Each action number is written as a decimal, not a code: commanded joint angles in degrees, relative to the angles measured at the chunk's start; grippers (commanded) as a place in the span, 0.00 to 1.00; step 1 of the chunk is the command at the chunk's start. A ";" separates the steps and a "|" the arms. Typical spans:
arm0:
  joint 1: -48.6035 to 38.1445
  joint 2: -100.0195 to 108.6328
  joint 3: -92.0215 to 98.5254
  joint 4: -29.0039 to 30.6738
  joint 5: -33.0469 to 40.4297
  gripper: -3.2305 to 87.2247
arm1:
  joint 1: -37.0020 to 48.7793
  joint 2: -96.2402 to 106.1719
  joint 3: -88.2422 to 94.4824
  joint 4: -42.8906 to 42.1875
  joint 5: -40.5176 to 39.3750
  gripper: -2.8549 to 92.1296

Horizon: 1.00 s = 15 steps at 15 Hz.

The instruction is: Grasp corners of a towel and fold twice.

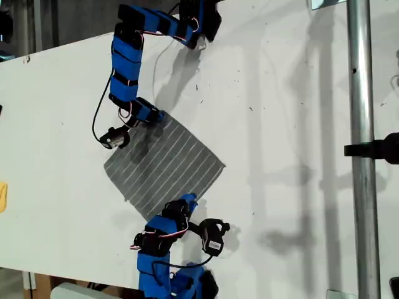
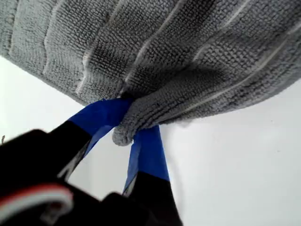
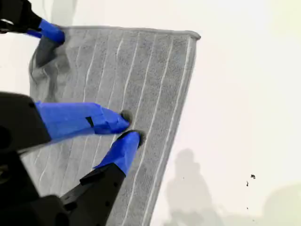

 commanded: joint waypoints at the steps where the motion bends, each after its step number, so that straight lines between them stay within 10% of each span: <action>1: -0.53 -5.19 -11.78 0.88 4.83 0.42 | -0.79 -0.09 -2.02 -1.49 0.88 0.03; 6: -1.67 -28.92 -38.06 9.05 11.60 0.44 | -1.14 0.00 -2.02 -1.32 1.58 0.03; 15: -0.18 -48.78 -43.15 1.14 10.37 0.40 | -1.85 1.85 -2.02 -0.97 2.37 0.03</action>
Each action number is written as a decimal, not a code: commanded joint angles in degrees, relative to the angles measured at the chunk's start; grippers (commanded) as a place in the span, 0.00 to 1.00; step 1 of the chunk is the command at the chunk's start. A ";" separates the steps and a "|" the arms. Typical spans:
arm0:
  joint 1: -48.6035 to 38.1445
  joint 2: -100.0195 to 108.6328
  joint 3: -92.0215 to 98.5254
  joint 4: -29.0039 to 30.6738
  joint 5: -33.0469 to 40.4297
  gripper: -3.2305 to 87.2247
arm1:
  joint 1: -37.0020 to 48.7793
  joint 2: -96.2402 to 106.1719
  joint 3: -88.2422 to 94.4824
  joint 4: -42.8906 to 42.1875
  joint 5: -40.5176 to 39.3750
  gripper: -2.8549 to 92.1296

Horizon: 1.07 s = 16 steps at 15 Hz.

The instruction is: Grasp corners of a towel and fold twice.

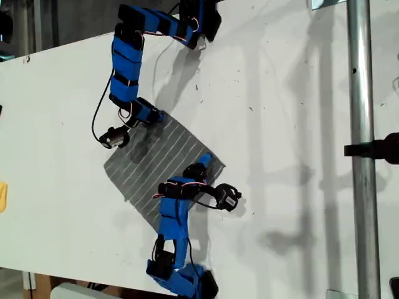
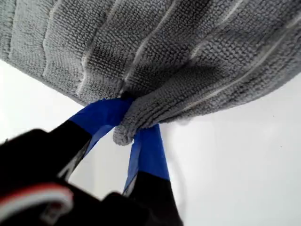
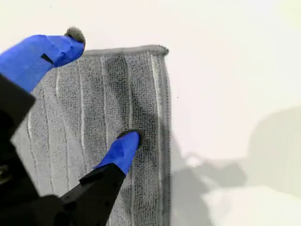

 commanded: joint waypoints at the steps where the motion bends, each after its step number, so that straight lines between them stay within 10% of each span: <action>1: 1.58 -1.32 -5.27 -1.23 -0.62 0.38 | -1.05 2.20 -2.02 -0.79 0.70 0.03; 16: 4.39 -9.67 -5.62 2.11 -4.92 0.00 | -0.97 9.49 -0.26 1.05 1.23 0.03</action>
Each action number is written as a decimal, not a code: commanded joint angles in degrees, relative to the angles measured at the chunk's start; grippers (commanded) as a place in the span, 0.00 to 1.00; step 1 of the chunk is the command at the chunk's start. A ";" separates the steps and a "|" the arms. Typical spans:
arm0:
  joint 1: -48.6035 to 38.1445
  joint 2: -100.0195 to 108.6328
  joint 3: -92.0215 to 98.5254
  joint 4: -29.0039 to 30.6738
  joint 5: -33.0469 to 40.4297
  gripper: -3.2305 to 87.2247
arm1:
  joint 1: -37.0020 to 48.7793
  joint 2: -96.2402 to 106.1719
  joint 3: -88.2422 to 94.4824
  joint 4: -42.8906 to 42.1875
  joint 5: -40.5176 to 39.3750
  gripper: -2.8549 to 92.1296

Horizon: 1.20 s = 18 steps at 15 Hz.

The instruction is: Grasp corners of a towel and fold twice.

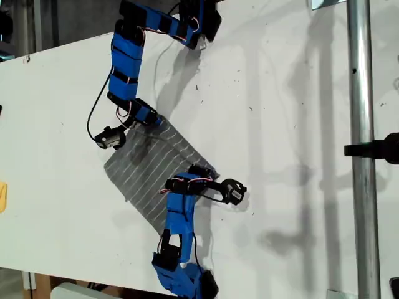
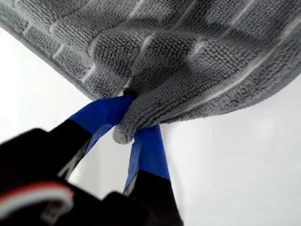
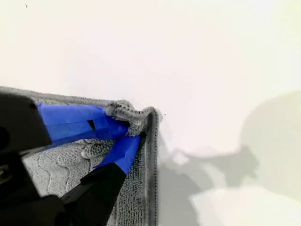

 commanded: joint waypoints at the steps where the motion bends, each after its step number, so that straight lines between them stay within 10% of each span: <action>1: 1.14 0.79 0.70 3.16 -2.55 0.00 | 0.44 4.92 0.00 1.14 0.44 0.03; 4: 1.85 3.69 0.70 4.39 -1.58 0.00 | 0.44 5.10 0.88 0.88 0.44 0.03; 9: 1.76 16.79 -0.62 14.06 -1.49 0.48 | 0.35 5.36 1.41 0.53 0.44 0.03; 18: 0.44 0.62 -1.05 6.77 -1.32 0.41 | 0.18 6.86 2.29 0.26 0.62 0.03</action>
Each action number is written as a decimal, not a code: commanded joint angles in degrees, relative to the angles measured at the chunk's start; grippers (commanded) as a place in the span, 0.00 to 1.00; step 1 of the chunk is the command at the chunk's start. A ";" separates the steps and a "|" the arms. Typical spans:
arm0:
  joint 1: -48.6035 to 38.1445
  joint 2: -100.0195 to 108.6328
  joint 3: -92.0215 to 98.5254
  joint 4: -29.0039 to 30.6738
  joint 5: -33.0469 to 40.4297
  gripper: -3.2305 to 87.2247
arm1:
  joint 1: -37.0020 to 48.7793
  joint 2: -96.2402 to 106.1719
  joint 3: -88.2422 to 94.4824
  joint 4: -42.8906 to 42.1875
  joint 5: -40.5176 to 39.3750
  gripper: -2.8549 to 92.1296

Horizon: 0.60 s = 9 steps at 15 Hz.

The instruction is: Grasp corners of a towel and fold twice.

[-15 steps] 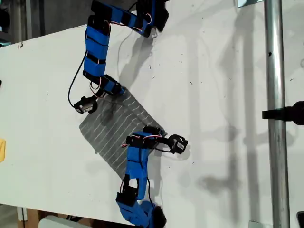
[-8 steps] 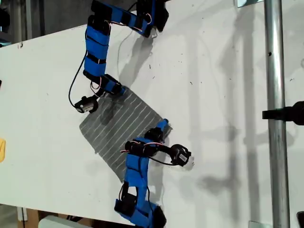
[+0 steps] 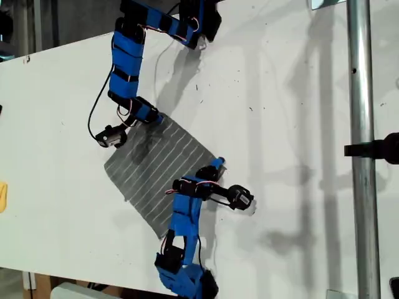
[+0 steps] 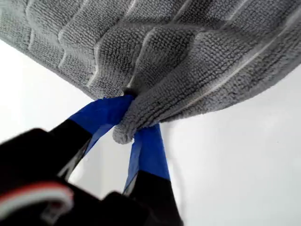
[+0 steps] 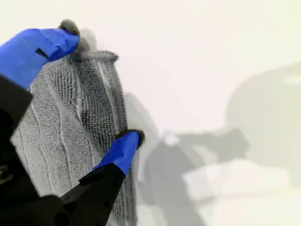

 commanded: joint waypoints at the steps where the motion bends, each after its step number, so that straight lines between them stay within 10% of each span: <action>1: -1.76 -2.64 -1.76 -1.41 0.18 0.35 | 0.00 4.83 -0.09 0.00 0.70 0.03; 3: -2.29 -1.05 -1.67 -0.79 0.88 0.25 | -0.18 4.92 0.70 -0.35 0.88 0.03; 9: -0.35 14.41 -1.93 9.14 -1.67 0.42 | 0.88 5.10 1.49 -1.49 0.79 0.03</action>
